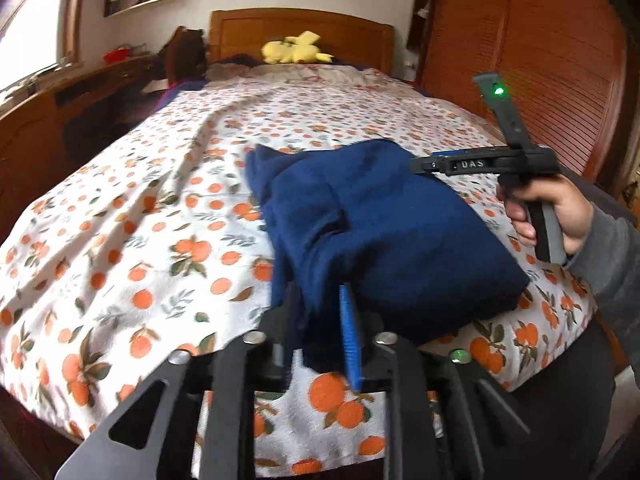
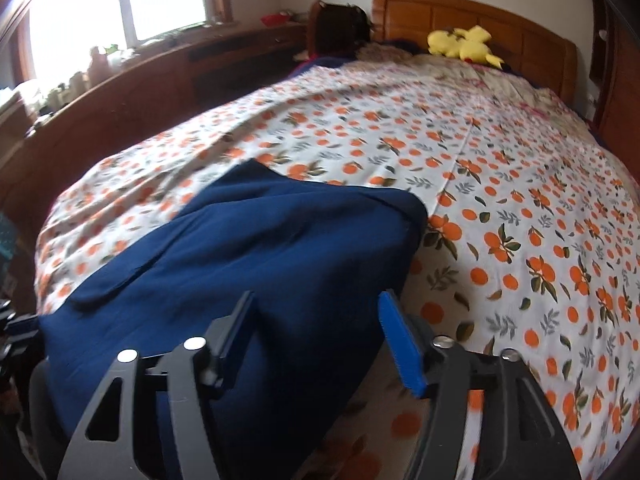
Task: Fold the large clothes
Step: 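Open the right gripper and grasp the folded jacket bundle with the left gripper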
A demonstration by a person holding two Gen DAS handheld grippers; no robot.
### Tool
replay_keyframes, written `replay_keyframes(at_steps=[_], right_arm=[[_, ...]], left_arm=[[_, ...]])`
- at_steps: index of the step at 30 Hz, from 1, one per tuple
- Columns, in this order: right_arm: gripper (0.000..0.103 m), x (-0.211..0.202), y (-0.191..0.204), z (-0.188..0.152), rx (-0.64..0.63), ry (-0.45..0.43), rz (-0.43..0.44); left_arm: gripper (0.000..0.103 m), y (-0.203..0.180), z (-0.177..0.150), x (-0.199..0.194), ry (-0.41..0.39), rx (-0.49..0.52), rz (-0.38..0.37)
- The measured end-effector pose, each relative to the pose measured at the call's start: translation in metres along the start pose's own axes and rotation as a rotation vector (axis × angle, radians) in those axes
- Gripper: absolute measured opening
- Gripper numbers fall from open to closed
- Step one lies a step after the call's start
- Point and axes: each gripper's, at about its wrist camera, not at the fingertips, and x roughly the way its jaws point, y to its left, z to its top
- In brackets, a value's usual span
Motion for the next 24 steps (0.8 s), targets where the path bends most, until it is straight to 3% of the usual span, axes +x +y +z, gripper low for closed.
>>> replay_keyframes(at_steps=[1, 3, 4, 7, 12, 24], right_arm=[[0.067, 0.005, -0.004, 0.003, 0.007, 0.005, -0.004], [0.067, 0.022, -0.022, 0.013, 0.056, 0.033, 0.005], [0.067, 0.028, -0.027, 0.016, 0.072, 0.042, 0.008], [0.070, 0.049, -0.046, 0.023, 0.105, 0.080, 0.004], [0.073, 0.074, -0.063, 0.024, 0.163, 0.129, 0.075], [0.074, 0.089, -0.072, 0.021, 0.269, 0.149, 0.175]], left_arm=[[0.031, 0.002, -0.002, -0.002, 0.000, -0.005, 0.005], [0.046, 0.008, -0.007, -0.009, -0.001, -0.022, 0.035], [0.047, 0.011, -0.010, -0.012, -0.004, -0.029, 0.047], [0.047, 0.018, -0.020, -0.017, 0.013, -0.048, 0.058], [0.047, 0.014, -0.031, -0.014, 0.035, -0.058, 0.045], [0.047, -0.006, -0.030, 0.019, 0.069, -0.035, -0.009]])
